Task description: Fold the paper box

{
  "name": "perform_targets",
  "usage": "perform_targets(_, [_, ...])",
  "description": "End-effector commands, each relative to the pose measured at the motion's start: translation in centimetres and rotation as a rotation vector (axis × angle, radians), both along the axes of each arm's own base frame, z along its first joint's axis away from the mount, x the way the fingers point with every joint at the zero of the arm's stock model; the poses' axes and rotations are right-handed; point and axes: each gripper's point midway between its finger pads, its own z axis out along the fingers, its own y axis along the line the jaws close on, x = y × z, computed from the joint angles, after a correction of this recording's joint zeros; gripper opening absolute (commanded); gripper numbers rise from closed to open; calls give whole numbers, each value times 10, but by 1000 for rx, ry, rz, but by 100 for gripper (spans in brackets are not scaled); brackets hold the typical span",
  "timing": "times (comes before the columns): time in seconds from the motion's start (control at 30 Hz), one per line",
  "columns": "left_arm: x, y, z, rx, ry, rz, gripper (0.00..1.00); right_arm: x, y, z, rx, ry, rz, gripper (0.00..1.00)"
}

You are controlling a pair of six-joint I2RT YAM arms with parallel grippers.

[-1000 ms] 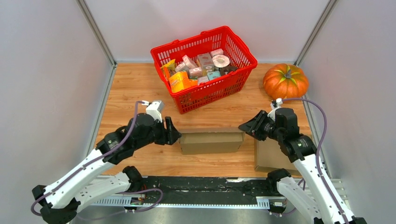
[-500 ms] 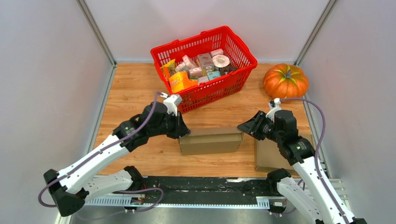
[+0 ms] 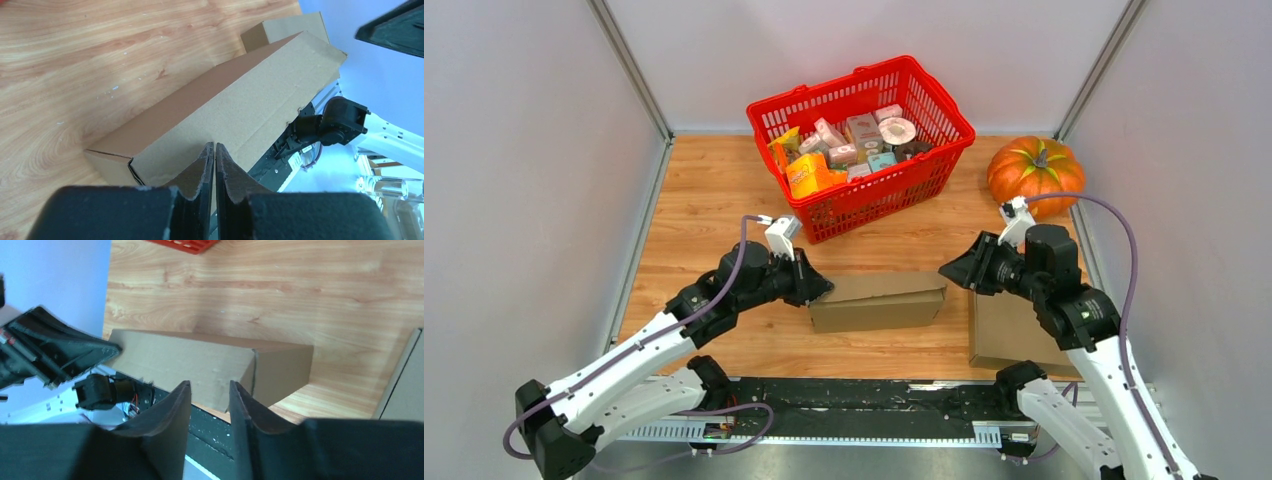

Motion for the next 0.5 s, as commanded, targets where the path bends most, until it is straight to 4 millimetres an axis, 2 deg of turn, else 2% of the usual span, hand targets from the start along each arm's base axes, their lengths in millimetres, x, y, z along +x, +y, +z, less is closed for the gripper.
perform_targets(0.0, [-10,5,-37,93,96,-14,12,-16,19,9,91,-49,140,18])
perform_targets(0.03, [-10,6,-39,96,99,-14,12,-14,23,-6,103,-32,152,15])
perform_targets(0.13, [-11,7,-42,100,104,-12,11,-10,26,-31,108,-23,155,9])
perform_targets(0.17, [-12,8,-43,100,105,-10,11,-12,23,-57,88,20,149,7])
perform_targets(0.23, [-14,12,-47,109,109,0,11,-14,17,-75,48,47,123,3])
perform_targets(0.27, [-14,14,-47,110,108,4,11,-16,15,-75,48,43,123,3])
perform_targets(0.37, [-17,19,-46,117,109,6,11,-23,16,-41,79,-17,138,3])
perform_targets(0.4, [-20,20,-46,126,114,0,12,-21,17,-14,97,-73,141,4])
perform_targets(0.47, [-21,19,-40,122,107,-20,12,-20,19,0,100,-82,159,6])
